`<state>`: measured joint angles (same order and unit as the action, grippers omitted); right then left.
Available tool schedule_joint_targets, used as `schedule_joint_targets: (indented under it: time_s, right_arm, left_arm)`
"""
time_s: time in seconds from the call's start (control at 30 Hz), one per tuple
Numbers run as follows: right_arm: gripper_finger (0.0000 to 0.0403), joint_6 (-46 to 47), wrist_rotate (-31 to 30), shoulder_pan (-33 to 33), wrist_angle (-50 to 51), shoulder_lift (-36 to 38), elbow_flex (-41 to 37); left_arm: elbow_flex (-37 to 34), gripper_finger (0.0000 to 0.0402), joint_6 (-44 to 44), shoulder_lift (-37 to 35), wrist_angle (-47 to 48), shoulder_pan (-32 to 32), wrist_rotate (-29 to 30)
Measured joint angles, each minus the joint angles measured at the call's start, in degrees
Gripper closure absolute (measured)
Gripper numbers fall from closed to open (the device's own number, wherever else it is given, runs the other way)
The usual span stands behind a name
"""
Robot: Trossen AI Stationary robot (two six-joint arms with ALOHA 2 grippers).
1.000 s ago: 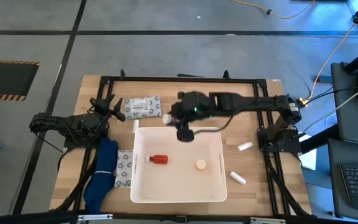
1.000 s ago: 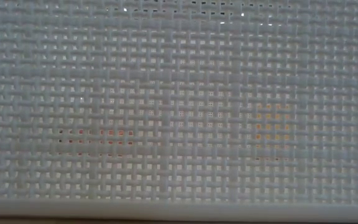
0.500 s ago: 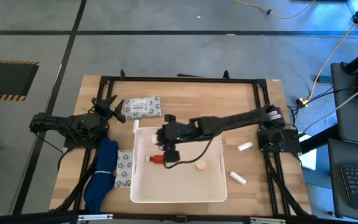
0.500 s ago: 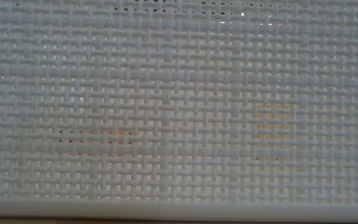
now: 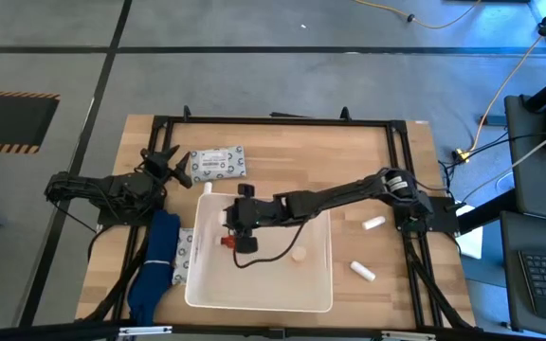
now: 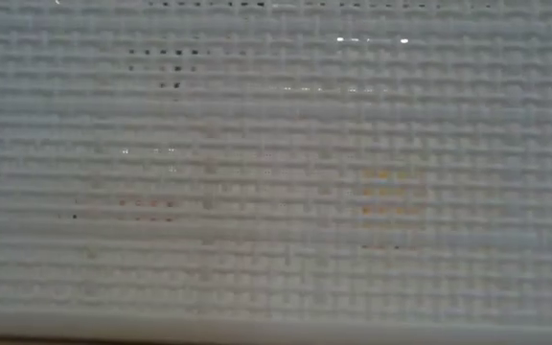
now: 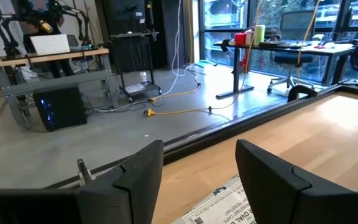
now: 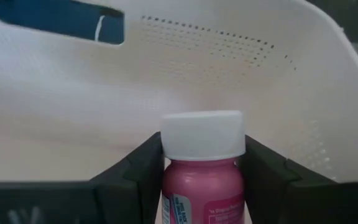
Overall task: Pick & place medical supplies in basket/bin
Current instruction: Put the pink pill bottle into the white bin
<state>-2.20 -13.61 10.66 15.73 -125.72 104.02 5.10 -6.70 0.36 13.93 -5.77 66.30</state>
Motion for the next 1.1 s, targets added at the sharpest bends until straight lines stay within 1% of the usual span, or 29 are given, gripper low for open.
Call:
schedule_joint_targets:
  time_s: [0.1, 0.17, 0.23, 0.33, 0.37, 0.5, 0.57, 0.73, 1.1]
  right_arm:
    - [0.0233, -3.26, -2.83, 0.28, 0.56, 0.23, -0.03]
    - [0.0233, -5.68, -4.47, 0.61, 2.24, 0.04, 1.48]
    - [0.0233, -7.73, -4.52, 0.79, 4.26, -0.22, 3.39]
    - [0.0233, -12.57, -5.04, 1.36, 4.19, -0.51, 4.81]
    - [0.0233, -14.96, -5.95, 1.66, 4.66, -0.53, 5.09]
    - [0.0233, -26.20, -12.76, 3.34, 4.53, -0.67, 5.35]
    - [0.0233, -28.59, -14.53, 4.04, 4.49, -0.51, 5.32]
    - [0.0233, -31.25, -17.03, 5.00, 5.07, -0.49, 5.30]
    - [0.0233, -31.07, -17.18, 3.46, 5.43, -0.40, 5.30]
  left_arm:
    - [0.00, 0.0203, 0.00, 0.00, 0.00, -0.01, 0.02]
    - [0.00, 0.0203, 0.00, 0.02, 0.00, 0.01, 0.02]
    - [0.00, 0.0203, 0.00, 0.00, 0.00, 0.01, 0.02]
    - [0.00, 0.0203, 0.00, 0.02, 0.00, 0.00, 0.02]
    - [0.00, 0.0203, 0.00, 0.01, 0.00, 0.00, 0.02]
    - [0.00, 0.0203, 0.00, 0.02, 0.00, -0.01, 0.00]
    - [0.00, 0.0203, 0.00, 0.00, -0.02, -0.01, -0.14]
    - [0.00, 0.0203, 0.00, 0.00, 0.00, 0.01, -0.25]
    - [0.00, 0.0203, 0.00, 0.00, 0.00, 0.01, -0.24]
